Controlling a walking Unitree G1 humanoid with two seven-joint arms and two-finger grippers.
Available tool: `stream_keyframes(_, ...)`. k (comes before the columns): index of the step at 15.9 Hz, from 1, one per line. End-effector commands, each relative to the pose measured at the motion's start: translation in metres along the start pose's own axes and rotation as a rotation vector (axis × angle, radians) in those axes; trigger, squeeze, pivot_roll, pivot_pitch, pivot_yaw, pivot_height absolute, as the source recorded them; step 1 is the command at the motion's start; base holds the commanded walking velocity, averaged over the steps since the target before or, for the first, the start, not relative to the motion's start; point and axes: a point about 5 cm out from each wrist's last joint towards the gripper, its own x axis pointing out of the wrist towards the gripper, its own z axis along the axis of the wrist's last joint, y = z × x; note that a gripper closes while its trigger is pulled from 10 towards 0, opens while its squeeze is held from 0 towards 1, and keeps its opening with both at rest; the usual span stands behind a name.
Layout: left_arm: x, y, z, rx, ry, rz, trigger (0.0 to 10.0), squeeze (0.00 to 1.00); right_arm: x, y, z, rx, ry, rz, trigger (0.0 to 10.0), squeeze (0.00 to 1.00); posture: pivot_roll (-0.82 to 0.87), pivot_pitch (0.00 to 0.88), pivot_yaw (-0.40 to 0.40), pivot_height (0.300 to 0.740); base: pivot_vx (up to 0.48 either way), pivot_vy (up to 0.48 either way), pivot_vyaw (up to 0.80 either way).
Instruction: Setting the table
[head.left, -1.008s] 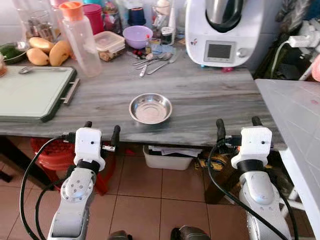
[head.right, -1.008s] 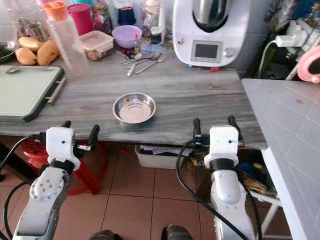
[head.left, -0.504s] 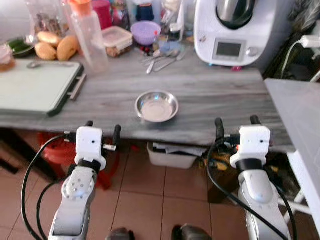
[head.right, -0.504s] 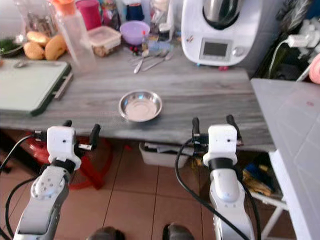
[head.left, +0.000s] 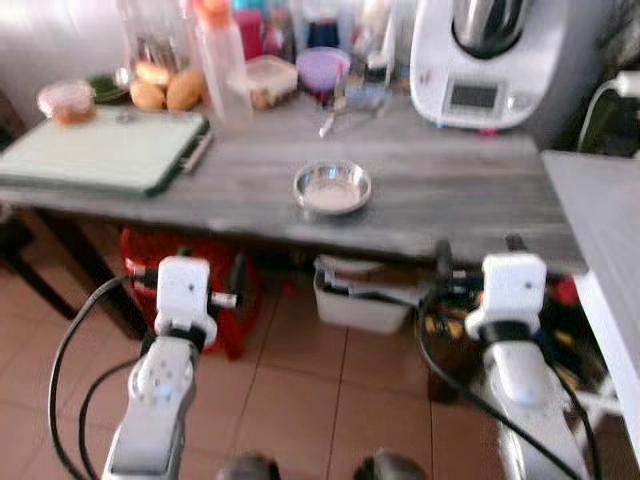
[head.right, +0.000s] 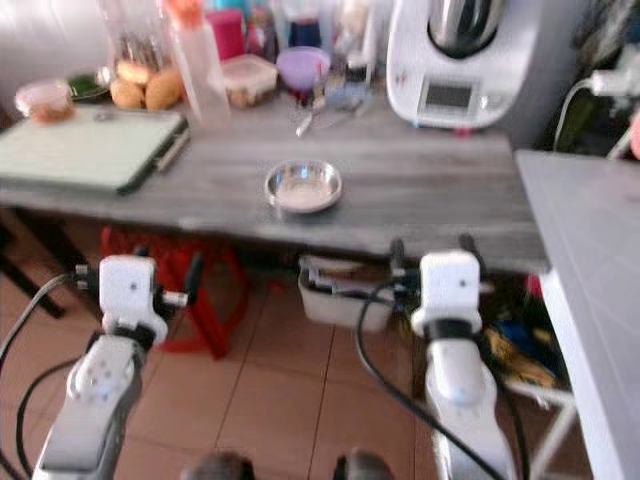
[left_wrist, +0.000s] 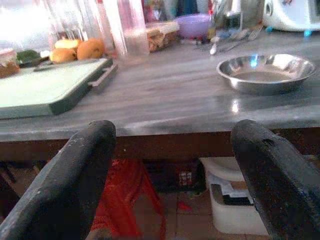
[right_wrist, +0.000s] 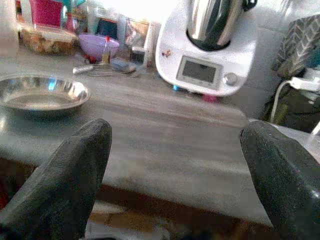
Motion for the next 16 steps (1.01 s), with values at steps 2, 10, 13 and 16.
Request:
stream_keyframes(2,-0.002,0.003,-0.002,0.011,0.016,0.008,10.0,0.0,0.0,0.002,0.002,0.012,-0.004,0.006,10.0,0.0,0.0,0.005,0.011,0.74,-0.246,0.0,0.0)
stream_keyframes(10,0.0,0.0,0.003,0.003,-0.014,-0.009,10.0,0.0,0.002,0.0,-0.002,0.039,0.028,-0.016,10.0,0.0,0.0,0.009,0.011,0.74,-0.06,0.0,0.0)
stream_keyframes(13,0.001,-0.003,0.009,-0.008,-0.033,-0.038,10.0,0.0,0.004,-0.007,-0.002,-0.002,0.033,-0.059,10.0,0.0,0.01,0.019,0.012,0.74,0.0,0.0,0.0)
stream_keyframes(16,0.0,-0.005,0.009,-0.015,-0.034,-0.06,10.0,0.0,0.003,-0.008,-0.005,-0.017,0.053,-0.058,10.0,0.0,0.0,0.018,0.012,0.74,0.0,0.0,0.0)
